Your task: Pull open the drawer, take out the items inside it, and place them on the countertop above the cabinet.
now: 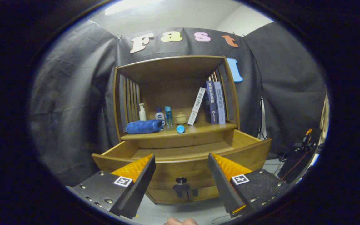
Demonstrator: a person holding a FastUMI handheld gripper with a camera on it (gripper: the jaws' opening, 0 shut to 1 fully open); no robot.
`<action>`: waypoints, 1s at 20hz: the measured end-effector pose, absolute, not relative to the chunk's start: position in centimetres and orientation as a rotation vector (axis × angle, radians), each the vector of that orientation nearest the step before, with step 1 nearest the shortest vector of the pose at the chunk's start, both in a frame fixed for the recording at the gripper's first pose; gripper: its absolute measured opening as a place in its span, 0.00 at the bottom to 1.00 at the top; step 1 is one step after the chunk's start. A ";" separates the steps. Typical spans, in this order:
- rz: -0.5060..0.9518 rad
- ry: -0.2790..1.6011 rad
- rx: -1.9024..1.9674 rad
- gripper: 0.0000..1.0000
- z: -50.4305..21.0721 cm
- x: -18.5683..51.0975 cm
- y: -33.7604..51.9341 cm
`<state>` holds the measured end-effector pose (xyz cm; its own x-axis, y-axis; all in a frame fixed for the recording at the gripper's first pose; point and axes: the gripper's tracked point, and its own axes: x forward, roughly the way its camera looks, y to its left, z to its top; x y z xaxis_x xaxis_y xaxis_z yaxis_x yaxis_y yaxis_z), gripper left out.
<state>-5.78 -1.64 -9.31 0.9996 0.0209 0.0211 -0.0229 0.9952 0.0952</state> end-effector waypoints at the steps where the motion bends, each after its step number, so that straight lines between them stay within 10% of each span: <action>1: 0.030 -0.015 0.096 0.99 -9.8 -5.7 -1.5; 20: 0.046 0.158 0.003 0.99 -17.0 -0.2 2.5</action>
<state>-0.17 2.49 -17.02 0.9864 0.0465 -0.1576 -0.0460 0.9989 0.0068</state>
